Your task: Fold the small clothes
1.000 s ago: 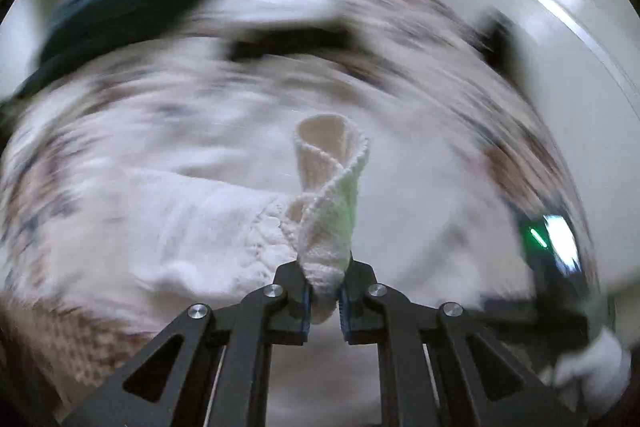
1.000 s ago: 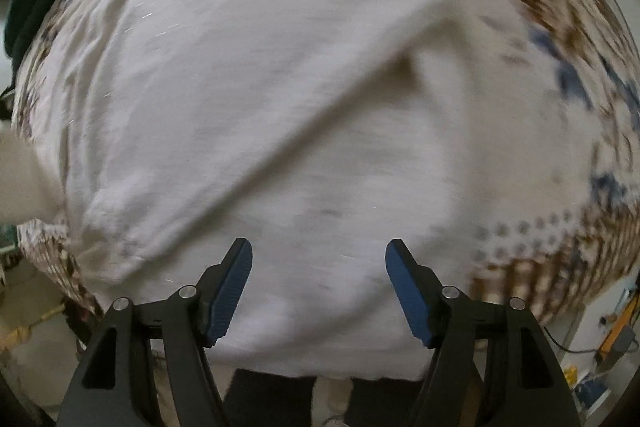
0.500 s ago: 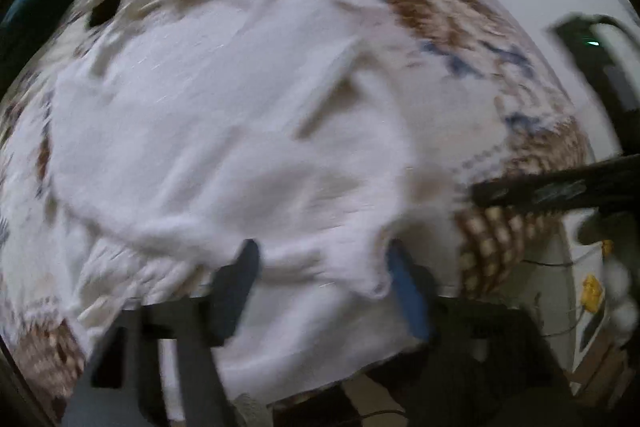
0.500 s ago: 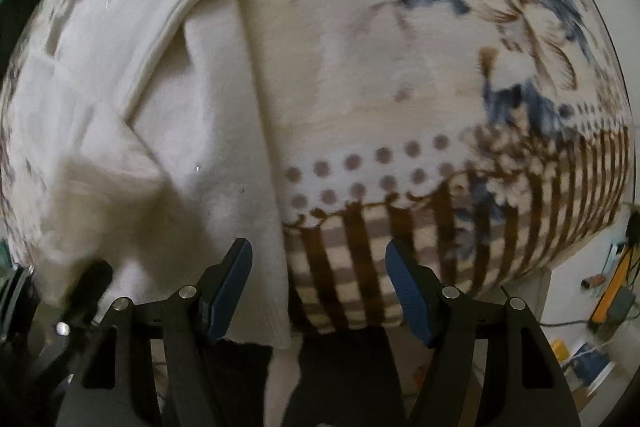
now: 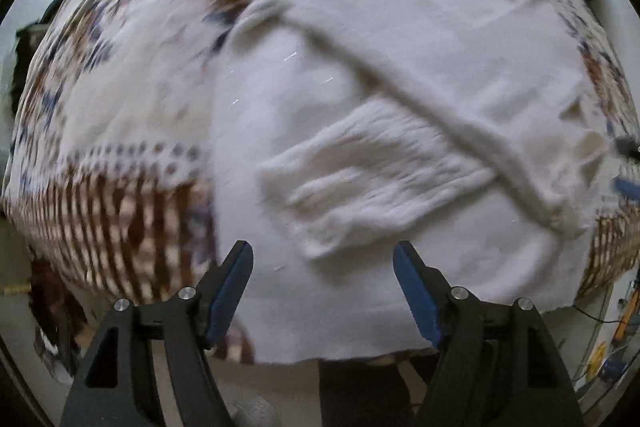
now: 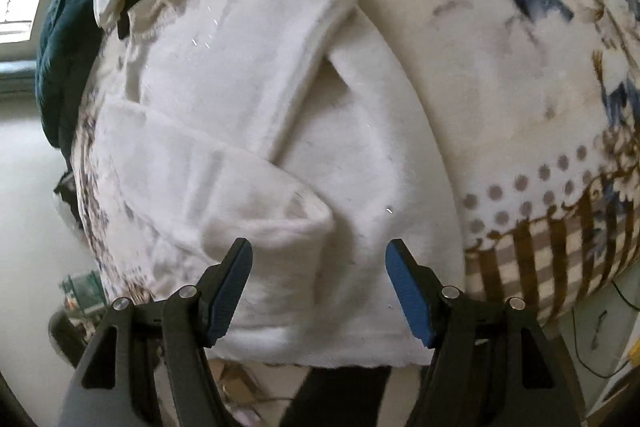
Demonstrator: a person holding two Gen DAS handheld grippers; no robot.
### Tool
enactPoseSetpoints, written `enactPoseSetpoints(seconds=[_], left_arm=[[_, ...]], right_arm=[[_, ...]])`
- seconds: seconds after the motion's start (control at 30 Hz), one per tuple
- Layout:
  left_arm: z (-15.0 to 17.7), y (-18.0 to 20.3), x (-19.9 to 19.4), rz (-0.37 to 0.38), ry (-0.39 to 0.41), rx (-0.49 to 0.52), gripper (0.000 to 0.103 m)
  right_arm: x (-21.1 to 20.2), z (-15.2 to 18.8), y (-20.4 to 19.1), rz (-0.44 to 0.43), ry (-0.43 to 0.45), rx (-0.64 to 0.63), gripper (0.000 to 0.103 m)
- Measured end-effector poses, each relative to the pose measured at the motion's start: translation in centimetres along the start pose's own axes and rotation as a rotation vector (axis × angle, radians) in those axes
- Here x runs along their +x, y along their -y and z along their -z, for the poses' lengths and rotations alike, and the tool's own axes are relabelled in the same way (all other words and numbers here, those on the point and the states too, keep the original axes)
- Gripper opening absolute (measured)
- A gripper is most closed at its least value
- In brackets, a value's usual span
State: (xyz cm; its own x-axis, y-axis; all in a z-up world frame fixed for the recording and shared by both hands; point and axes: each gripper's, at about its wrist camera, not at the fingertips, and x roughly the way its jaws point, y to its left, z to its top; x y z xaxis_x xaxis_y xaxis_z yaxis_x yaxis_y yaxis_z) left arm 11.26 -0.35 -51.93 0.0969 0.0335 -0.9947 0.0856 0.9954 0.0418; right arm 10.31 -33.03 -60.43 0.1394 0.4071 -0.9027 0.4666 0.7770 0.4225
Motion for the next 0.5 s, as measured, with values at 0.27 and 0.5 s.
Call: enactPoseSetpoints(seconds=[0.27, 0.5], left_arm=[[0.0, -2.5, 1.4, 0.010, -0.020, -0.066, 0.071], [-2.3, -3.7, 2.2, 0.023, -0.007, -0.052, 0.071]], right_arm=[[0.5, -0.3, -8.4, 0.184, 0.039, -0.267, 0.071], [6.6, 2.8, -3.4, 0.496, -0.237, -0.237, 0.065]])
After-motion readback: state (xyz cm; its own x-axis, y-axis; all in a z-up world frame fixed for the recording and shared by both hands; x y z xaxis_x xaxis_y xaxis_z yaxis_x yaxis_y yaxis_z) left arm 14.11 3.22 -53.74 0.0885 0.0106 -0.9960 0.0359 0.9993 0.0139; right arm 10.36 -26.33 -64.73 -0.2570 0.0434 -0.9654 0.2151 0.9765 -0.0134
